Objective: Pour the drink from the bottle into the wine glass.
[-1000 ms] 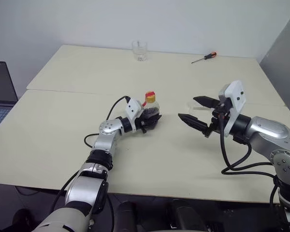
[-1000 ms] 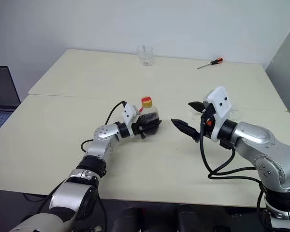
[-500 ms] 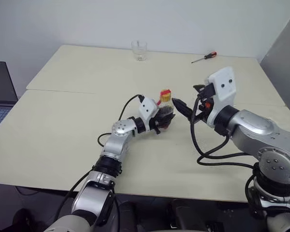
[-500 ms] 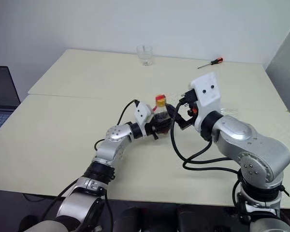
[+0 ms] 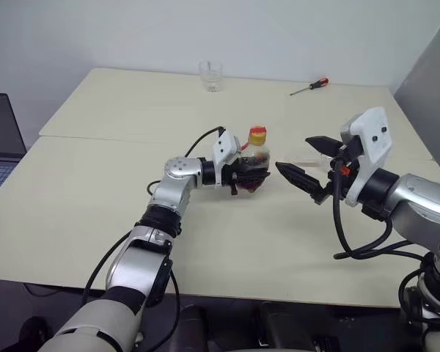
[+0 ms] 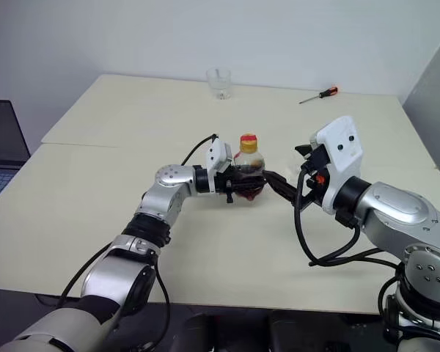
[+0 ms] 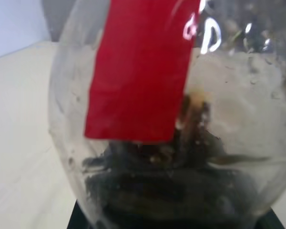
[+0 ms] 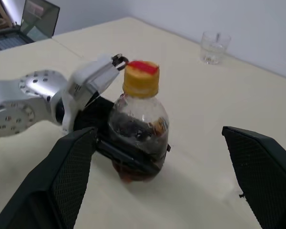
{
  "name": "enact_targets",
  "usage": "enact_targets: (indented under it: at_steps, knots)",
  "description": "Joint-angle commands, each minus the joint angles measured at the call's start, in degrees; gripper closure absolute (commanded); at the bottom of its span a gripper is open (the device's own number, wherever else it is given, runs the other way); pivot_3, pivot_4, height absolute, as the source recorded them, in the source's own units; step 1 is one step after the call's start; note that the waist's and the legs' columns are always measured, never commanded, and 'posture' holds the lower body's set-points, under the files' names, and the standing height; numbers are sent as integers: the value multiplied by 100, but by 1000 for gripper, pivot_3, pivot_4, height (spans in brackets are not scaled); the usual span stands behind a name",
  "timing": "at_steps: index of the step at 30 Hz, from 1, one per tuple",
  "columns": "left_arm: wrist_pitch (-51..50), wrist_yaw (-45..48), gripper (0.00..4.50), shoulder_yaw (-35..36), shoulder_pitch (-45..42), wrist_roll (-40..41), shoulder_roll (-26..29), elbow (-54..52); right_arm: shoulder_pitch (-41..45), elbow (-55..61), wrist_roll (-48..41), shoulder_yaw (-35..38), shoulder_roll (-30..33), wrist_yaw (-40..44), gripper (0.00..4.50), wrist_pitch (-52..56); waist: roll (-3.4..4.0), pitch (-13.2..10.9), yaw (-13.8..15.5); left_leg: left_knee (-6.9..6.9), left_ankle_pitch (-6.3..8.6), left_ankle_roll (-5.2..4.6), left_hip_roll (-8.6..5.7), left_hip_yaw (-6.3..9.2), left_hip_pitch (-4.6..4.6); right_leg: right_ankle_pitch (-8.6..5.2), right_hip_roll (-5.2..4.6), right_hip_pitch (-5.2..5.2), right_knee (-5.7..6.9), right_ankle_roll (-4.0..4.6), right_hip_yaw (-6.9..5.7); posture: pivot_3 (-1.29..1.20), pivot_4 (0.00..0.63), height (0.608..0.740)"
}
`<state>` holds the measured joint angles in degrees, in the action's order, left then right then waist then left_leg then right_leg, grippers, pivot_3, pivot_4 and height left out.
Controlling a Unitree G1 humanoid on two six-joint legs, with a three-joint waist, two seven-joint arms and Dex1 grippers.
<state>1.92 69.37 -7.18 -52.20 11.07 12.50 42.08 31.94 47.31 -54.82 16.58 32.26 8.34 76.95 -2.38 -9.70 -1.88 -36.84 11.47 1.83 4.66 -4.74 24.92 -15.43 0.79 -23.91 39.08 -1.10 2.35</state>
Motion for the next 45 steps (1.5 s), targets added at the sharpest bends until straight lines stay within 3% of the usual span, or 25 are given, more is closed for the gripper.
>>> enact_targets:
  at_steps: [1, 14, 31, 34, 36, 45]
  knots:
    - [46, 237, 3164, 127, -332, 200, -72, -53, 293, 106, 18, -23, -98, -363, 0, -81, 0, 0, -1, -1, 0, 0, 0, 0, 0, -1, 1, 0, 0, -1, -1, 0, 150, 740]
    - [100, 461, 3206, -11, -104, 47, -196, -323, 1003, 46, 85, -350, -1724, -2109, 0, 464, 1, 1, 7, -3, -1, 0, 2, 1, 20, 11, -2, -20, 0, 20, 5, 0, 150, 740]
    - [199, 363, 3206, 15, -115, 81, -344, -249, 1182, -22, 586, -268, -2805, -2661, 0, 1122, 2, 0, 4, -1, -1, -1, 4, 1, 21, 11, 1, -21, 2, 20, -2, 0, 150, 740]
    - [191, 350, 3206, 17, -83, 78, -340, -282, 1235, -7, 696, -252, -2874, -2596, 567, 1221, 2, 0, 3, -1, -1, -1, 3, 2, 22, 11, 1, -21, 2, 20, -2, 0, 150, 740]
    - [187, 344, 3206, 19, -76, 74, -335, -291, 1264, 0, 765, -245, -2910, -2535, 1284, 1280, 2, 0, 2, -1, -1, -1, 3, 2, 22, 11, 1, -21, 1, 20, 0, 0, 150, 740]
    - [227, 327, 3207, 17, -94, 37, -279, -243, 1369, 35, 1064, -236, -2985, -2307, 1297, 1555, 2, 0, 0, 0, -1, -1, 3, 3, 22, 11, 1, -22, 1, 20, -2, 0, 150, 740]
